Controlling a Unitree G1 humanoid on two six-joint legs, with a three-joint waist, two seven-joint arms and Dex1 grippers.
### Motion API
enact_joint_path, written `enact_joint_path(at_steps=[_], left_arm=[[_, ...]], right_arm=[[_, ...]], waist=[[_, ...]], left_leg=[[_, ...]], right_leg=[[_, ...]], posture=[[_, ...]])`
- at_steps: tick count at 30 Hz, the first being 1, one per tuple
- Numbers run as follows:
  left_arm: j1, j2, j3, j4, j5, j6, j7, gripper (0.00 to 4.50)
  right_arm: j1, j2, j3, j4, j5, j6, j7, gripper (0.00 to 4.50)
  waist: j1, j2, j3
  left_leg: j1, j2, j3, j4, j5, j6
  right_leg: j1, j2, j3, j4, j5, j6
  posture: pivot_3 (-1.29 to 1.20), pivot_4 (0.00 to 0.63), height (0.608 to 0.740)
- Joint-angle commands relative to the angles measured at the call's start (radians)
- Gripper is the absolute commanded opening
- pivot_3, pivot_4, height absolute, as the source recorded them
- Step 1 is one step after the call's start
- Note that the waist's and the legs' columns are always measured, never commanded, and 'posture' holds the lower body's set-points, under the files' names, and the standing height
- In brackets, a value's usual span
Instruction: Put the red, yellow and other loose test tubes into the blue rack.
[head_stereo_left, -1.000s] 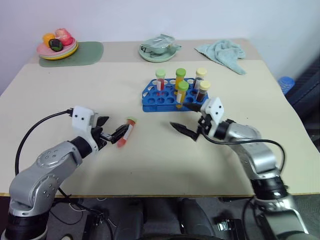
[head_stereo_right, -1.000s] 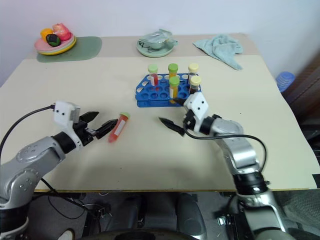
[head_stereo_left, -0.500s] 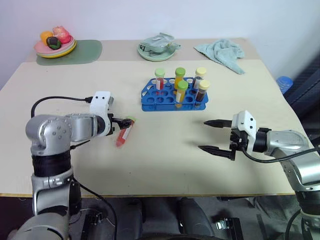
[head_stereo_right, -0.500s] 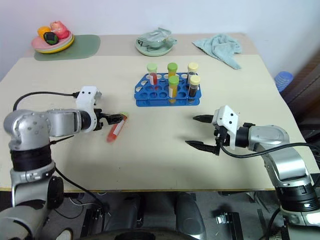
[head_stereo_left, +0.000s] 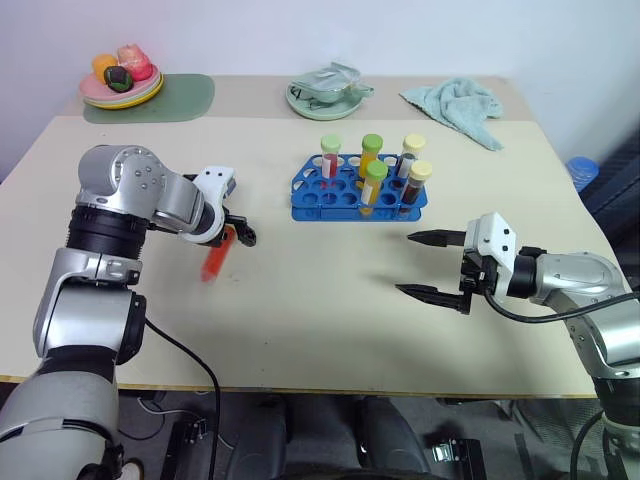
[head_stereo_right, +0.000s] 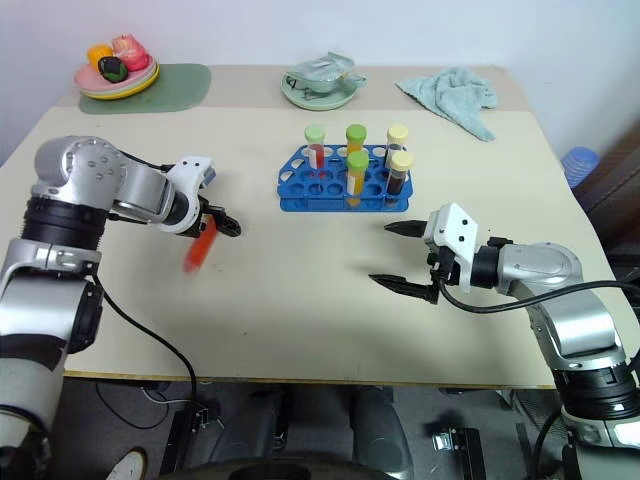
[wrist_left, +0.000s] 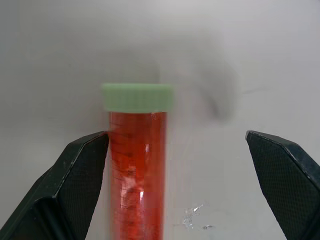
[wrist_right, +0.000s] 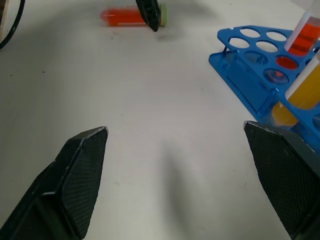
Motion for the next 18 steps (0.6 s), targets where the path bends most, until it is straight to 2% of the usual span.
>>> enact_joint_path(at_steps=[1,9,18], left_arm=[[-0.037,0.041,-0.041,0.04,-0.017,0.008,-0.015,4.5],[-0.046,0.064,-0.085,0.086,-0.051,0.008,-0.013,4.5],[-0.053,0.027,-0.064,0.097,0.043,0.008,-0.041,4.5]], right_arm=[[0.012,-0.003,-0.031,-0.054,0.016,-0.006,-0.017,4.45],[0.023,0.014,-0.017,-0.053,0.012,-0.021,-0.036,4.45],[0.004,0.013,-0.009,-0.016,0.0,-0.041,-0.027,4.45]], waist=[[-0.001,0.0,0.0],[0.0,0.0,0.0],[0.0,0.0,0.0]], left_leg=[[-0.001,0.0,0.0,0.0,0.0,0.0],[-0.002,0.0,0.0,0.001,0.0,0.0],[-0.002,0.0,0.0,0.001,0.0,0.0]], right_leg=[[-0.001,0.0,0.0,0.001,0.0,0.0],[-0.002,0.0,0.0,0.001,0.0,0.0],[-0.002,0.0,0.0,0.002,0.0,0.0]], posture=[[0.0,0.15,0.74],[0.0,0.15,0.74],[0.0,0.15,0.74]])
